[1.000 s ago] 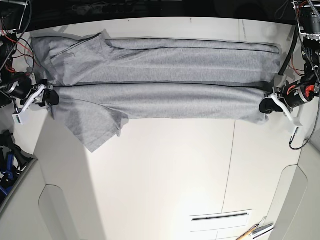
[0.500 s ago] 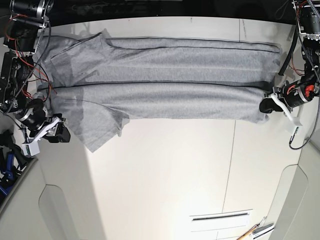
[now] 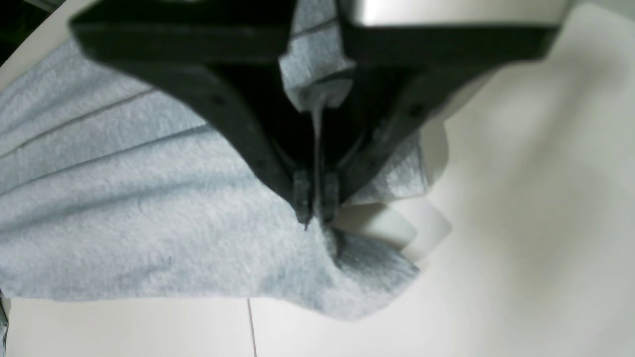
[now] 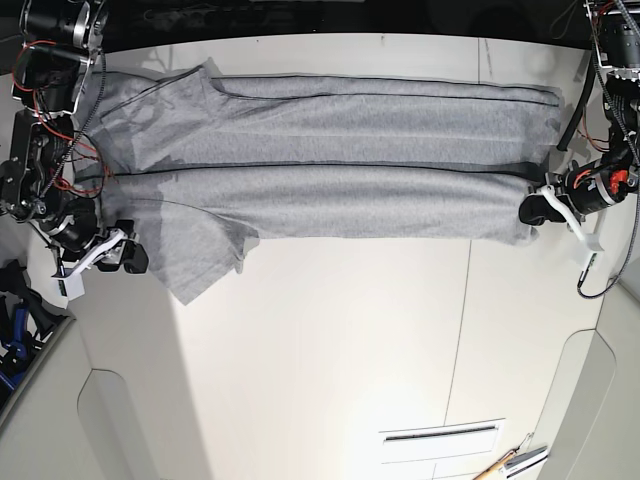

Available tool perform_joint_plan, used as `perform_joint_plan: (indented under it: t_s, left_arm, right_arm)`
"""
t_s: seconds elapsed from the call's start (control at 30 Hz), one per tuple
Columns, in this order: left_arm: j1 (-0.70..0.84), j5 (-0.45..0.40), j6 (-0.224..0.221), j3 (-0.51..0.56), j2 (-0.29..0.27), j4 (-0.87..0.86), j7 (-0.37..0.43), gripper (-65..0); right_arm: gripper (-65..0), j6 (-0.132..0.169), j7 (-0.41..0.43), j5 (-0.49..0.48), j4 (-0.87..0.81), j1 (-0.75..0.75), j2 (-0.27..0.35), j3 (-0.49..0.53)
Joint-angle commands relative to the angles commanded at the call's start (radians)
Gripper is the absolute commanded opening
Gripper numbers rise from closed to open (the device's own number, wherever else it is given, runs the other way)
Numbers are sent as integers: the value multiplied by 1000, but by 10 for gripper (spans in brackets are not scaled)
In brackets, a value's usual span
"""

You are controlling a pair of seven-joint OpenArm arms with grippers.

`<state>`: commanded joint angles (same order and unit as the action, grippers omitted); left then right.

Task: Fold the T-shirt properly
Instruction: 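Fold the grasped middle fabric over toward the held edge with both grippers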

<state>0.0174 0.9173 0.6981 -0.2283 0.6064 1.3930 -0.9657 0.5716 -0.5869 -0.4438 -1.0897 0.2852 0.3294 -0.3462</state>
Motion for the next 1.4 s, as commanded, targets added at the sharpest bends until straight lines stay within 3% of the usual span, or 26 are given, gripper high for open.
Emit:
perform_joint_plan:
  t_s: [0.23, 0.47, 0.6, 0.8, 0.93, 1.1, 1.17, 1.4]
  left_arm:
    - [0, 0, 0, 0, 0, 0, -1, -650]
    - [0, -1, 0, 0, 0, 0, -4, -650]
    - [0, 0, 0, 0, 0, 0, -4, -650]
    - [0, -1, 0, 0, 0, 0, -12, -650]
    - [0, 0, 0, 0, 0, 0, -11, -650]
    - [0, 1, 0, 0, 0, 0, -12, -650]
    - [0, 0, 0, 0, 0, 0, -12, -650]
    - [0, 12, 0, 0, 0, 0, -11, -650]
  right_arm:
    - [-303, -1, -16, 3, -11, 8, 0, 0]
    - [-303, -32, -31, 43, -37, 41, 0, 26]
    - [-303, -108, -63, 111, -37, 117, 0, 106]
    - [-303, -180, -68, 150, -29, 169, 0, 307]
    - [-303, -183, -57, 149, 4, 171, 0, 391]
    - [-303, -187, -57, 177, 32, 172, 3, 391]
    - [-303, -203, -58, 190, 43, 172, 3, 391]
    - [-303, -200, -61, 197, 102, 174, 3, 391]
